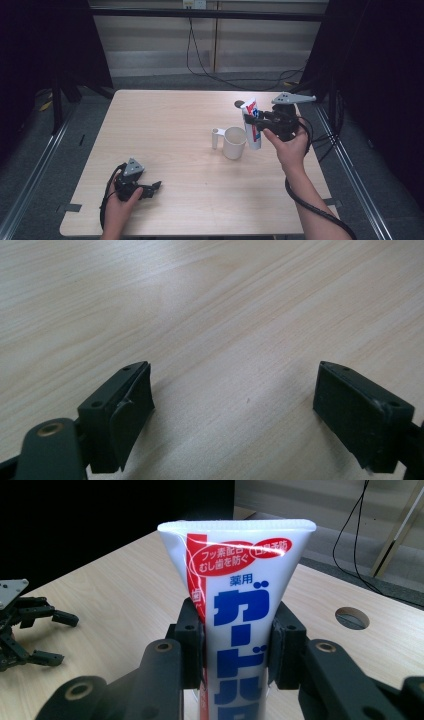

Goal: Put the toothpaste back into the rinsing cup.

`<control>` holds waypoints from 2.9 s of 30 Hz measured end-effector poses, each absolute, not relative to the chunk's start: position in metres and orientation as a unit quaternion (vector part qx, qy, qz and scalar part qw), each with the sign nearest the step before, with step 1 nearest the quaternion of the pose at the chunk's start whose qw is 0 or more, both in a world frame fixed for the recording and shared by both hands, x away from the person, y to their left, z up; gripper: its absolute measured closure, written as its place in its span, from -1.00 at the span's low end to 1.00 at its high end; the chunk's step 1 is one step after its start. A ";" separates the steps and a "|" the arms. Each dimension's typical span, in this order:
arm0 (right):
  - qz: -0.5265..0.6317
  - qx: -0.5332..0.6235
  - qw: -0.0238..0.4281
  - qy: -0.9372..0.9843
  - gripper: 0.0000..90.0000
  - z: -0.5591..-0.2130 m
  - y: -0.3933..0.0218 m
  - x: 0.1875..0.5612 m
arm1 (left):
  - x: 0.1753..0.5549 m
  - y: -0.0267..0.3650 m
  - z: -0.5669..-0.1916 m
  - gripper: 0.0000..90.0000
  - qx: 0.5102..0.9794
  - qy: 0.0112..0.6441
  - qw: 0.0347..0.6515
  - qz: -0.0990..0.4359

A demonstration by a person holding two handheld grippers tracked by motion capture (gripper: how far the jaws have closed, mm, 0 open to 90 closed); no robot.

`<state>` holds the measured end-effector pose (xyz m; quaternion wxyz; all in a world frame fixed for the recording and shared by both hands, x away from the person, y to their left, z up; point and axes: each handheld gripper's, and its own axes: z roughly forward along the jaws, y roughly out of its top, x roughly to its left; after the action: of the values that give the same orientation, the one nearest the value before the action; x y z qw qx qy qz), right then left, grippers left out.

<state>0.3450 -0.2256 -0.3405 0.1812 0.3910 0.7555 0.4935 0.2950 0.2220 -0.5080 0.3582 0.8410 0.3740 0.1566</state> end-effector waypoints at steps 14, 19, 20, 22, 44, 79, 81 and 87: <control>0.502 0.399 0.184 0.744 0.45 -0.338 -0.219 0.357 | 0.295 0.222 -0.508 -0.65 0.841 0.374 0.358 0.156; 0.504 0.400 0.187 0.742 0.45 -0.338 -0.216 0.360 | 0.295 0.222 -0.508 -0.65 0.841 0.374 0.358 0.156; 0.503 0.400 0.188 0.743 0.45 -0.338 -0.215 0.362 | 0.295 0.222 -0.508 -0.65 0.841 0.374 0.358 0.157; 0.503 0.401 0.189 0.742 0.45 -0.338 -0.214 0.363 | 0.295 0.222 -0.508 -0.65 0.841 0.374 0.358 0.156; 0.506 0.398 0.190 0.741 0.45 -0.342 -0.195 0.376 | 0.295 0.222 -0.508 -0.65 0.841 0.374 0.358 0.157; 0.499 0.399 0.197 0.744 0.44 -0.362 -0.186 0.384 | 0.295 0.222 -0.508 -0.65 0.841 0.374 0.358 0.157; 0.500 0.399 0.196 0.744 0.44 -0.363 -0.186 0.384 | 0.295 0.222 -0.508 -0.65 0.841 0.374 0.358 0.156; 0.497 0.398 0.194 0.746 0.43 -0.369 -0.186 0.383 | 0.295 0.222 -0.508 -0.65 0.841 0.374 0.358 0.157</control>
<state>0.3835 -0.1862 -0.3693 0.1942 0.3978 0.7461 0.4973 0.2950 0.2220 -0.5080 0.3580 0.8412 0.3737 0.1566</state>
